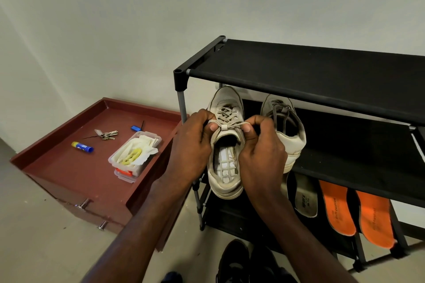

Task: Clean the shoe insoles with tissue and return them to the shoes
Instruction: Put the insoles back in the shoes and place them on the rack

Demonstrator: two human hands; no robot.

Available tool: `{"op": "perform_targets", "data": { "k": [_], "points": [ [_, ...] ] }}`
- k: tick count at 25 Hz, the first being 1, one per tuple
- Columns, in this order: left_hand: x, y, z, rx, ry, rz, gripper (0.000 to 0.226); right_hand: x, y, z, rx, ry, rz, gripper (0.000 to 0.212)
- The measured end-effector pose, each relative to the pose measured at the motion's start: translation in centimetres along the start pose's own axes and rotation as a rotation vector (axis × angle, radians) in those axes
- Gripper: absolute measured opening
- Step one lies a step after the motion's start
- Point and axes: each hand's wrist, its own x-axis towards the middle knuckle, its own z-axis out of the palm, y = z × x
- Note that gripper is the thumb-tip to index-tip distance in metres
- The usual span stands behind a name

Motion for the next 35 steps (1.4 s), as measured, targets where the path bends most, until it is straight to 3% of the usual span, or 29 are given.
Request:
{"op": "perform_targets", "data": {
  "k": [5,7,11,14,18,20,25,28,31,35],
  "points": [
    [-0.1,0.5,-0.2,-0.069,-0.023,0.003,0.017,0.7,-0.2,-1.0,-0.086,-0.121,0.01,0.055],
    [0.0,0.6,-0.5,-0.13,-0.054,-0.013,0.008,1.1,-0.4,-1.2,-0.145,-0.191,-0.012,0.062],
    [-0.4,0.2,-0.6,-0.204,-0.044,-0.107,0.014,1.5,-0.5,-1.1,-0.232,-0.24,0.041,0.043],
    [-0.8,0.2,-0.4,-0.197,0.015,-0.153,0.016,1.4,-0.5,-1.1,-0.162,-0.139,0.072,0.028],
    [-0.9,1.5,-0.7,-0.504,0.076,-0.317,0.01,1.6,-0.6,-1.2,0.07,-0.003,0.199,0.014],
    [-0.8,1.7,-1.0,-0.598,0.093,-0.366,0.018,1.6,-0.3,-1.1,0.155,0.068,0.219,0.01],
    [-0.5,1.8,-1.4,-0.593,0.067,-0.414,0.021,1.5,-0.2,-1.3,0.17,0.015,0.208,0.009],
    [-0.5,1.7,-1.3,-0.487,0.049,-0.333,0.015,1.6,-0.5,-1.6,0.129,-0.084,0.157,0.018],
    [-0.6,1.9,-0.9,-0.382,0.078,-0.254,0.02,1.6,-0.4,-1.4,0.019,-0.071,0.098,0.016],
    [-0.5,2.2,-0.7,-0.426,0.104,-0.325,0.024,2.0,-0.5,-1.1,0.189,-0.019,0.239,0.023]
  ]
}}
